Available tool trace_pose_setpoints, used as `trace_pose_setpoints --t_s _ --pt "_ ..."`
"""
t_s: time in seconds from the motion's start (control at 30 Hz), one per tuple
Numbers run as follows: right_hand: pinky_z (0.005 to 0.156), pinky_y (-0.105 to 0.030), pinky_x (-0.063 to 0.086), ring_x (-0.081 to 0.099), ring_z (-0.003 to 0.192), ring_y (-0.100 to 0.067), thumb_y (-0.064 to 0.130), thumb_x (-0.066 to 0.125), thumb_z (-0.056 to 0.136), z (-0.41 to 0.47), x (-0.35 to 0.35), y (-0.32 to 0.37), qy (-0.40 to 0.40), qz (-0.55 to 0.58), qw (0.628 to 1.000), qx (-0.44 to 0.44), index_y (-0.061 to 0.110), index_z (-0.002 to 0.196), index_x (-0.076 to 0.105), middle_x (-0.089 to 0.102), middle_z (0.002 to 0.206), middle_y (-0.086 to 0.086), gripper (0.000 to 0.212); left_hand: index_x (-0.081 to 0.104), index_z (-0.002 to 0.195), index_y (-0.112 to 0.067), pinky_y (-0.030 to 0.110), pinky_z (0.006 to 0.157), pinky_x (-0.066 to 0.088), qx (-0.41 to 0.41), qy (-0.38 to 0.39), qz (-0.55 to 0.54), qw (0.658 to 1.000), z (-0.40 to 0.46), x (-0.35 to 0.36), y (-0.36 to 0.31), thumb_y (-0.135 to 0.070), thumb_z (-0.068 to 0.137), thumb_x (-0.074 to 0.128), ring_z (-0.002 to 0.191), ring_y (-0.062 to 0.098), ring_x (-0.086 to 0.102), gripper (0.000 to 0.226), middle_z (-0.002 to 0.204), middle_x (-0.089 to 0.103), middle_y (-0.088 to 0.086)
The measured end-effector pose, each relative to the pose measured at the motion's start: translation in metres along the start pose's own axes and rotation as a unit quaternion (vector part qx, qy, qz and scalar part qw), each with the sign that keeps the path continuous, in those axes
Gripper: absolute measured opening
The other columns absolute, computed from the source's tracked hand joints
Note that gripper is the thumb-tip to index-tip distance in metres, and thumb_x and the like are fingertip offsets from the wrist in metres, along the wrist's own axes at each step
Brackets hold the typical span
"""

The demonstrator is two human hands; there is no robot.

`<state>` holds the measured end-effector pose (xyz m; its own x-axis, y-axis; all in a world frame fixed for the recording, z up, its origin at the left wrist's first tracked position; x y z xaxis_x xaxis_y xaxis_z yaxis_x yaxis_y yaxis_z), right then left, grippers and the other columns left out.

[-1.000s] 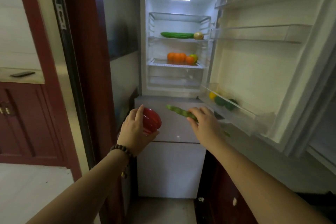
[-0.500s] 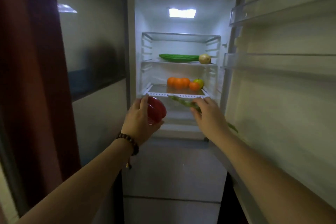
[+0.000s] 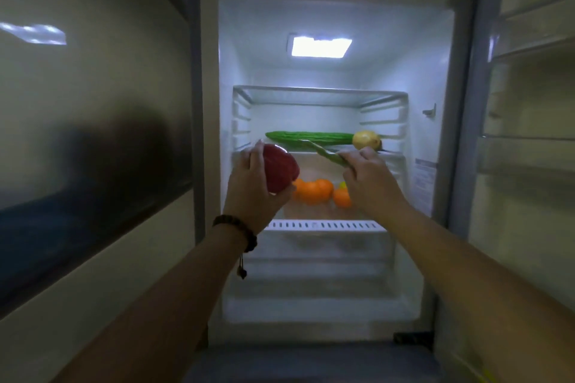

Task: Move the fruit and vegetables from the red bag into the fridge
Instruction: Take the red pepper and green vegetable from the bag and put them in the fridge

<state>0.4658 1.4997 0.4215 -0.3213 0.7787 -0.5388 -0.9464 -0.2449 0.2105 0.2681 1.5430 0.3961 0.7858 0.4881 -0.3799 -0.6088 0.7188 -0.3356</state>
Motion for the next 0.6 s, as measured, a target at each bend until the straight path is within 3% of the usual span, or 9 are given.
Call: trace_pose_setpoints --t_s 0.1,0.23,0.43,0.6 --pt "0.092 -0.040 0.040 0.048 0.104 -0.033 0.011 0.045 0.093 0.038 0.014 -0.017 -0.012 -0.027 1.000 -0.002 0.009 0.126 0.056 0.052 0.108 -0.020 0.035 0.022 0.143 -0.011 0.047 0.097 0.045 0.015 -0.014 -0.001 1.000 0.038 0.017 0.022 -0.040 0.066 0.079 0.121 0.028 0.042 0.100 0.136 0.037 0.012" --pt "0.089 -0.040 0.040 0.049 0.101 -0.034 0.012 0.043 0.095 0.087 0.038 -0.031 0.007 -0.050 0.999 -0.016 0.010 0.128 0.055 0.054 0.106 -0.020 0.035 0.025 0.142 -0.007 0.041 0.096 0.046 0.026 -0.028 -0.019 0.999 0.074 0.036 0.039 -0.038 0.067 0.080 0.118 0.027 0.044 0.098 0.133 0.039 0.013" --pt "0.089 -0.030 0.039 0.052 0.107 -0.033 0.015 0.044 0.097 0.159 0.092 -0.048 0.089 -0.051 0.994 -0.022 0.013 0.128 0.057 0.054 0.114 -0.017 0.034 0.019 0.144 -0.012 0.031 0.089 0.046 0.016 -0.030 -0.031 0.999 0.098 0.070 0.067 -0.047 0.072 0.072 0.115 0.025 0.048 0.096 0.137 0.034 0.011" --pt "0.088 -0.028 0.040 0.053 0.112 -0.034 0.018 0.044 0.098 0.217 0.154 -0.054 0.199 -0.092 0.975 -0.021 0.019 0.128 0.058 0.052 0.124 -0.014 0.032 0.017 0.145 -0.018 0.039 0.086 0.053 0.041 -0.061 -0.056 0.996 0.100 0.077 0.072 -0.052 0.072 0.067 0.114 0.020 0.049 0.095 0.137 0.033 0.005"
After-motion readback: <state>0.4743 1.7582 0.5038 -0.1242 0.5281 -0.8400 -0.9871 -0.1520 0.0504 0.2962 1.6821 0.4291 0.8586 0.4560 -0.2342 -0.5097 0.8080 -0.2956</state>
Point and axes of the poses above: each hand's wrist, its own z-axis towards the middle knuckle, its own x-axis out of the palm, y = z × x, the point moved 7 cm from there along z, towards the middle knuckle
